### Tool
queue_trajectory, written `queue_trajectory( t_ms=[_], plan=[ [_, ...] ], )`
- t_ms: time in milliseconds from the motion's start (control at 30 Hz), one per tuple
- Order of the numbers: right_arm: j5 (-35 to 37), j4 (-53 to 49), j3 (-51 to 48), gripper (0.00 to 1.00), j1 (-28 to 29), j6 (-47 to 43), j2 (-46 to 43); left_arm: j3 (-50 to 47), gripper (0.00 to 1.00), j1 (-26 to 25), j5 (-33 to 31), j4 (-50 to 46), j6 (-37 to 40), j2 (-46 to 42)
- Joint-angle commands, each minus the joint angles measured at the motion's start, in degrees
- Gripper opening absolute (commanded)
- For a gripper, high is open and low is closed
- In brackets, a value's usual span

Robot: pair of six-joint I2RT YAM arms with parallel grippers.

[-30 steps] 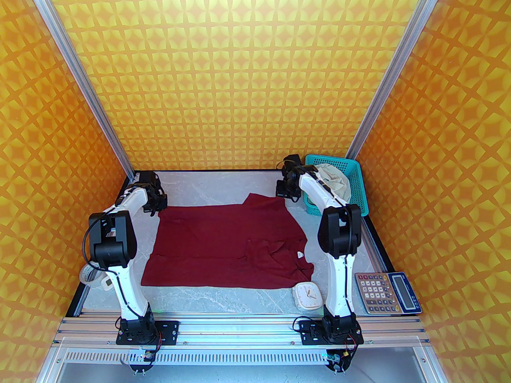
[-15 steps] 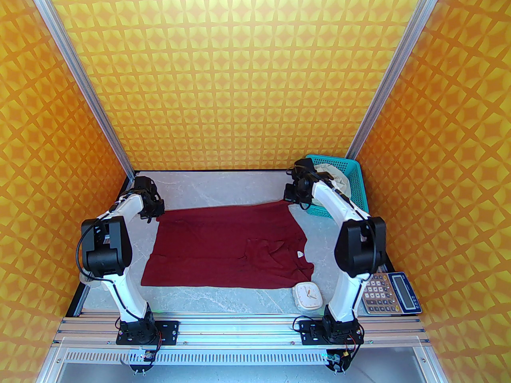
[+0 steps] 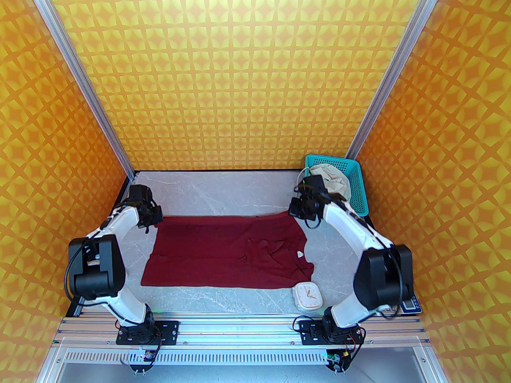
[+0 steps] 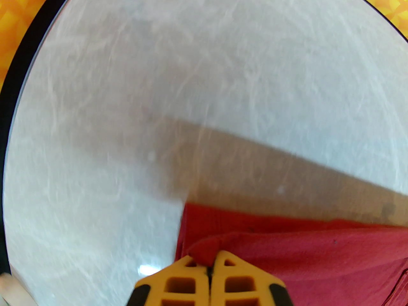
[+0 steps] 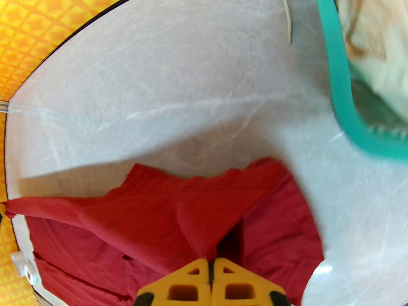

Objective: Fold and stack the mixed laundry pile

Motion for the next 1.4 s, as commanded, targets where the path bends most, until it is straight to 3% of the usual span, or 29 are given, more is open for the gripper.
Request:
queue_trajectory(
  t_ms=[0,333,367,467,533,700,867,1067,1367],
  plan=[
    [-1.6,4.0,-6.2,0.00,-0.3,2.5,-4.0,-4.2,0.00,0.4,0.0,2.1,-2.6,-2.3],
    [-1.7,10.2,-21.8,0.00,-0.3,5.6,-11.6,-12.8,0.00,1.1,-1.9,5.7,-6.2,-6.0],
    [-1.7,10.4,-22.5,0.01,-0.4,5.5,-11.7,-12.9,0.04,1.1,-2.0,5.7,-6.1,-6.3],
    [-1.6,9.7,-23.4,0.33,-0.3,5.5,-11.7,-13.0,0.34,1.4,-3.0,5.1,-6.6,-7.6],
    [-0.8,8.6,-23.8,0.43,-0.4,5.4,-12.5,-12.9,0.50,1.8,-4.6,4.2,-7.2,-9.3],
    [2.6,3.2,-21.7,0.48,-0.1,3.6,-15.3,-10.3,0.56,2.6,-8.6,0.3,-7.1,-13.3],
    [6.7,0.5,-15.2,0.51,5.9,0.9,-12.2,-5.6,0.44,-1.3,-5.9,-1.8,-3.9,-12.9],
    [9.5,2.7,-2.5,0.53,14.5,-0.1,3.9,0.7,0.36,-10.0,0.0,-0.8,-2.4,-2.7],
    [15.9,-3.0,19.7,0.55,19.7,0.2,26.9,0.7,0.31,-11.0,1.3,2.1,-3.0,5.8]
  ],
)
